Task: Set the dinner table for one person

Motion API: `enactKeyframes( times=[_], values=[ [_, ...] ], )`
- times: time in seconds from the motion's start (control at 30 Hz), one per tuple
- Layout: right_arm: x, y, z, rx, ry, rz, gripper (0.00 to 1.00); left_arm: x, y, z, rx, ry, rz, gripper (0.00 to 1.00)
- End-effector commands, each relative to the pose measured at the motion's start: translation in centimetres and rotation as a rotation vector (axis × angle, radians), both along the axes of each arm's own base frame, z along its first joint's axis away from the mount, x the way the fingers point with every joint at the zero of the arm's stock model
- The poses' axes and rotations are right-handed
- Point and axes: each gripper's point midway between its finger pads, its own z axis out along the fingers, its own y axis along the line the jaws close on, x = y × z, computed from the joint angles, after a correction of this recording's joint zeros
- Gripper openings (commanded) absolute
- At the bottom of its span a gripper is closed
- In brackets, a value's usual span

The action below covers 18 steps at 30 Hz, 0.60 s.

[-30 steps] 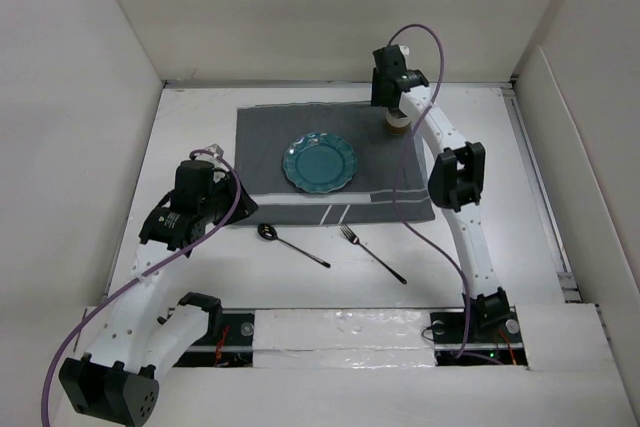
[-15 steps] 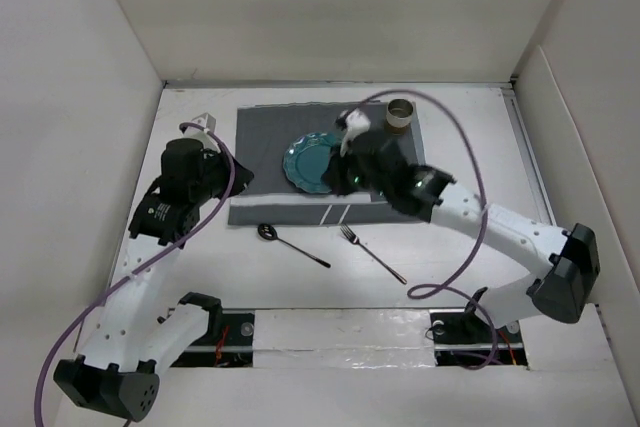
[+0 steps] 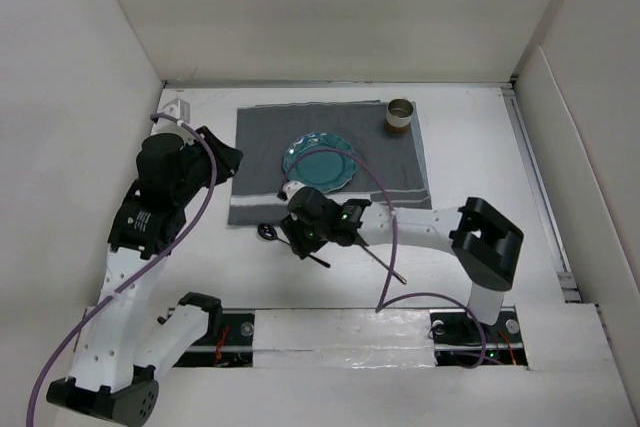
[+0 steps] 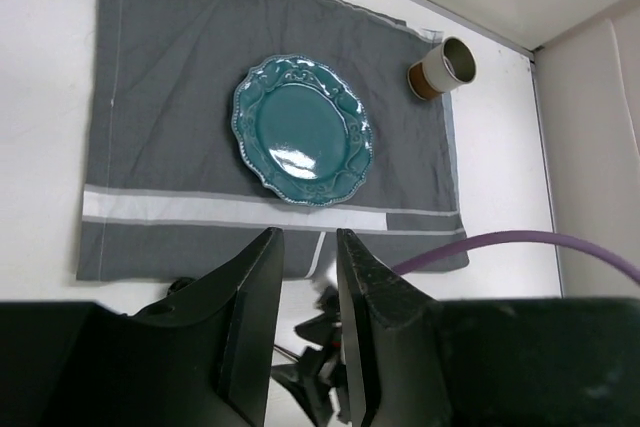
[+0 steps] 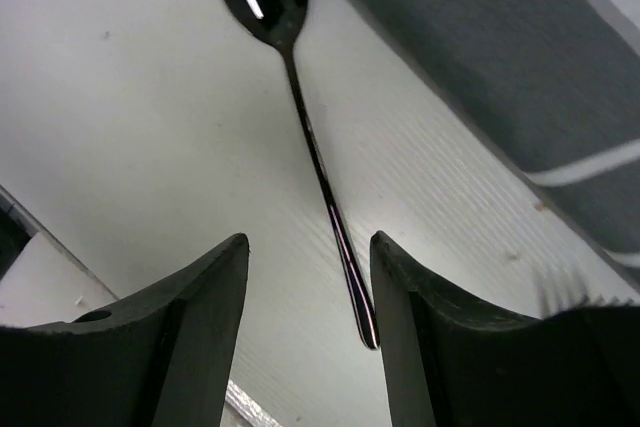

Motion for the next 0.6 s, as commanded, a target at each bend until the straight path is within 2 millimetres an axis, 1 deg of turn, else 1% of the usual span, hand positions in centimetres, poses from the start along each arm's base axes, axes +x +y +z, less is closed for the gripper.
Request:
enactKeyframes(
  times=[0.0, 0.03, 0.07, 0.1, 0.13, 0.2, 0.23, 0.33, 0.57],
  values=[
    [0.4, 2.8, 0.9, -0.003, -0.091, 0.08, 0.57, -1.3, 1.0, 1.2, -0.01, -0.031, 0.048, 0.26],
    [0.0, 3.3, 0.6, -0.011, -0.097, 0.098, 0.57, -1.6, 1.4, 1.1, -0.001, -0.026, 0.068, 0.26],
    [0.0, 3.2, 0.0, -0.027, -0.093, 0.1, 0.56, -1.8, 1.6, 1.1, -0.001, -0.026, 0.071, 0.26],
    [-0.3, 3.3, -1.2, -0.05, -0.083, 0.107, 0.56, -2.3, 1.6, 1.4, -0.004, -0.035, 0.07, 0.26],
    [-0.3, 3.2, -1.7, -0.06, -0.079, 0.105, 0.55, -2.3, 2.5, 1.3, 0.015, -0.034, 0.114, 0.26],
    [-0.2, 3.0, -2.6, -0.08, -0.079, 0.097, 0.55, -2.9, 3.0, 1.7, 0.019, -0.047, 0.128, 0.26],
    [-0.4, 3.0, -3.3, -0.1, -0.085, 0.102, 0.54, -3.1, 3.2, 1.7, 0.024, -0.042, 0.137, 0.26],
    [0.0, 2.9, -4.3, -0.128, -0.097, 0.101, 0.54, -3.5, 3.4, 1.6, 0.031, -0.044, 0.138, 0.26],
    [0.1, 3.9, -4.9, -0.139, -0.111, 0.124, 0.51, -3.7, 3.4, 1.6, 0.042, -0.04, 0.128, 0.26]
  ],
)
